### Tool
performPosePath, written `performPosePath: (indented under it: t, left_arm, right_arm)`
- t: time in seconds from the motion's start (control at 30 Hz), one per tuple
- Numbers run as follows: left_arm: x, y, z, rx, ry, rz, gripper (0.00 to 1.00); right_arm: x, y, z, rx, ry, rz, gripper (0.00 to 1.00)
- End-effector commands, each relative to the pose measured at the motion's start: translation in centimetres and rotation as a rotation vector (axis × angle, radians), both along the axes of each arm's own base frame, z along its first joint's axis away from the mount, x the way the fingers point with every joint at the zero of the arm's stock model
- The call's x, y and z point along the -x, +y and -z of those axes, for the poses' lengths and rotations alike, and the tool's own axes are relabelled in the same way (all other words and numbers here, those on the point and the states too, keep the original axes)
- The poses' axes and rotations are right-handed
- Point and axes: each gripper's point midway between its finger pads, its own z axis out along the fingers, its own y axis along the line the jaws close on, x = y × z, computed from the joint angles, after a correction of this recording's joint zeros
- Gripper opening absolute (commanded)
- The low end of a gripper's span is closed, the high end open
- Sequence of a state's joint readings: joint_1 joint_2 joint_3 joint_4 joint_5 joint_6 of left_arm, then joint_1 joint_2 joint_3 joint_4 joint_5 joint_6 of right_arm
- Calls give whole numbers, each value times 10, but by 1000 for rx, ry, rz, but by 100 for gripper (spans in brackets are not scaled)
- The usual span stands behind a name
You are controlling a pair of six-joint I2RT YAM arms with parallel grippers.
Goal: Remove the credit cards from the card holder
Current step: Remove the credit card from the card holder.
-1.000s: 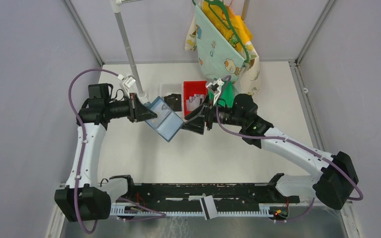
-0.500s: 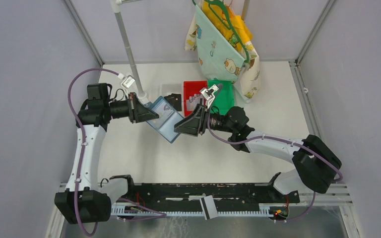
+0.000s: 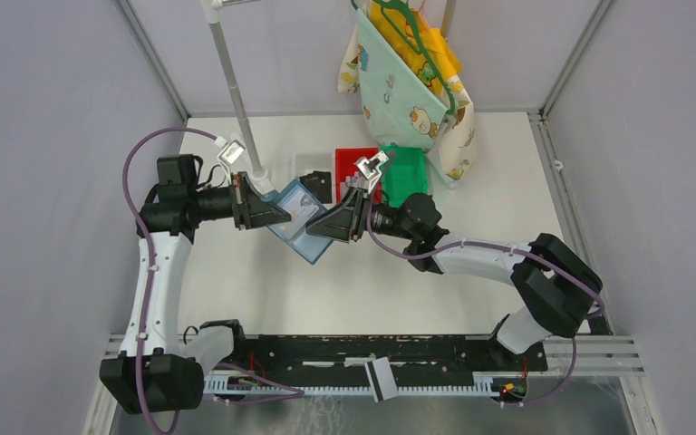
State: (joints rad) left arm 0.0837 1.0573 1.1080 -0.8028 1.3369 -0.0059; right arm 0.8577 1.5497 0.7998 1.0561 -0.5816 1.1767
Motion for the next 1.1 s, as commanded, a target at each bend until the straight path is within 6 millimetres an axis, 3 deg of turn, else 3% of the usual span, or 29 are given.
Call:
performPosePath:
  t: [0.0,0.17,0.4,0.63,0.77,0.9,1.07]
  left_arm:
    - [23,-5,-27,69,-40,85,2]
    - [32,-5,-28,83,-41,124,3]
    - [35,-5,-24,95,-13,155,6]
    - [33,-1,-13,8,-44,141,10]
    - [36,-1,-14,-7,-51,136,12]
    - [31,-1,-23,-9,-66,123,22]
    - [32,-3,-31,22,-78,130,37]
  right_arm:
    - [-3,4,-43,-128,-74,16,59]
    - [-2,7,-54,-186,-71,-10,51]
    - [5,3,-63,-245,-69,-42,29]
    - [7,1,-73,-262,-91,-44,27]
    - [7,3,-71,-260,-90,-45,10]
    - [10,0,-64,-246,-92,-45,0]
    - [13,-1,-57,-217,-106,-27,0]
